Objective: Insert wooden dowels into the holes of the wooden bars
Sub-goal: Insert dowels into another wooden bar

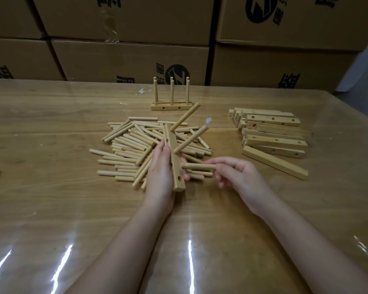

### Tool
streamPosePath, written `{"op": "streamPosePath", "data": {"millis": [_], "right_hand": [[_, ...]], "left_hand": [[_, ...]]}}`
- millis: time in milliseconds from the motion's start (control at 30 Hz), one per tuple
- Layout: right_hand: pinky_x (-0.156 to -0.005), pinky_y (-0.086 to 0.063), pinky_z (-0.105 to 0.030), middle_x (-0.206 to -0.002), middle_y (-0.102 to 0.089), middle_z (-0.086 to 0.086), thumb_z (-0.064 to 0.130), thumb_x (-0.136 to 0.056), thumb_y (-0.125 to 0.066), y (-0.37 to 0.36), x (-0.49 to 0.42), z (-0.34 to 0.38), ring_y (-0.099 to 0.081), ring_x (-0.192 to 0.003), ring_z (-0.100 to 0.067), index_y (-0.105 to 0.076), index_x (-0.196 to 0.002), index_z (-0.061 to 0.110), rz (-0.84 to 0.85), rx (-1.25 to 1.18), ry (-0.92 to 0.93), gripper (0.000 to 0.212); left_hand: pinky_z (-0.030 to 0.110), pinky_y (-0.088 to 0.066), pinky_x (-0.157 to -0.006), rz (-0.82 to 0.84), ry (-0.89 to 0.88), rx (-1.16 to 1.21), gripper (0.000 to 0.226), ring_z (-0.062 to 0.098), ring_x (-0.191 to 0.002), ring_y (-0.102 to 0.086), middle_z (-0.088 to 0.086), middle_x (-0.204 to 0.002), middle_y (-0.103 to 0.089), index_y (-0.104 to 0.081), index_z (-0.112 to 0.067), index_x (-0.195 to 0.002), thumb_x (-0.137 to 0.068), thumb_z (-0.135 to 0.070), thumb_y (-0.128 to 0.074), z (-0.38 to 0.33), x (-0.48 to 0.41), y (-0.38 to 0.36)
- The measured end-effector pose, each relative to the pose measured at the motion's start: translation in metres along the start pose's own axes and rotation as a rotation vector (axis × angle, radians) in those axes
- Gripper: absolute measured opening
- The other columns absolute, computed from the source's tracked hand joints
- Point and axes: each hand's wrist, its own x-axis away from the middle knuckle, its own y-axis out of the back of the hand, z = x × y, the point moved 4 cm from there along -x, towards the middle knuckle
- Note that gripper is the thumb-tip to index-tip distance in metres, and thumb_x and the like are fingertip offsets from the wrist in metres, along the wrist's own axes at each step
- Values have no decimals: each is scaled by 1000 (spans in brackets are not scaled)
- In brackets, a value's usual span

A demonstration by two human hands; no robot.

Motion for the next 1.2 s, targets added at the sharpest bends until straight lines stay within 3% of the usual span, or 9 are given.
{"op": "streamPosePath", "data": {"millis": [133,200,333,433,600,800,900,1000,1200], "right_hand": [[-57,-45,-13,-62,-57,6,22,-82,-65,-5,2,1,-50,-56,-3,-73,-88,29,56,73,44,12],[-57,-43,-12,-70,-62,2,37,-73,-66,-8,2,0,-51,-59,-2,-74,-88,33,89,115,33,17],[-77,-48,-21,-96,-68,-8,50,-67,-62,-8,1,-3,-61,-89,-14,-71,-88,46,114,210,39,23],[-79,-47,-19,-97,-68,-6,52,-67,-61,-5,2,-2,-60,-94,-16,-70,-90,47,112,233,61,25],[-80,-48,-31,-94,-68,-13,48,-70,-61,-4,2,2,-59,-90,-26,-70,-86,49,123,273,108,18],[-69,-40,-18,-81,-65,2,22,-83,-65,-6,2,5,-55,-80,-12,-67,-86,48,92,336,235,26],[-59,-34,-12,-67,-52,10,21,-85,-64,-7,2,6,-46,-63,-2,-70,-95,34,89,420,291,18],[-65,-34,-11,-66,-47,13,20,-86,-63,-8,3,10,-46,-69,-1,-71,-100,24,58,541,368,17],[-70,-31,-9,-73,-50,10,19,-88,-61,-11,8,19,-43,-77,1,-70,-104,18,31,719,474,19]], "left_hand": [[22,-43,-41,3,-23,-9,33,9,-49,-55,-1,-56,-59,-46,-25,-134,-102,-29,-36,0,0,-1],[22,-43,-42,7,-31,-19,31,8,-49,-54,-2,-56,-59,-47,-26,-131,-102,-29,-36,-1,-1,0],[20,-44,-45,-8,-21,-3,27,7,-50,-55,-5,-59,-63,-49,-30,-127,-102,-29,-37,0,-2,1],[19,-44,-45,-23,-29,-1,23,6,-50,-55,-5,-57,-62,-52,-33,-119,-101,-29,-38,0,-3,2],[19,-42,-43,-53,-52,-39,25,7,-46,-52,-3,-53,-58,-49,-32,-123,-101,-30,-37,1,-4,3],[20,-43,-44,-101,-74,-57,29,7,-43,-50,-2,-50,-57,-45,-33,-128,-102,-31,-34,0,-4,6],[18,-44,-43,-118,-105,-91,22,5,-44,-52,-4,-50,-58,-50,-42,-113,-101,-31,-34,-1,-3,7],[17,-44,-44,-141,-124,-126,22,4,-45,-53,-4,-51,-58,-49,-45,-107,-101,-30,-34,-2,-3,7],[16,-44,-45,-165,-146,-180,25,3,-46,-53,3,-63,-55,-44,-36,-123,-102,-27,-33,-2,-1,7]]}}
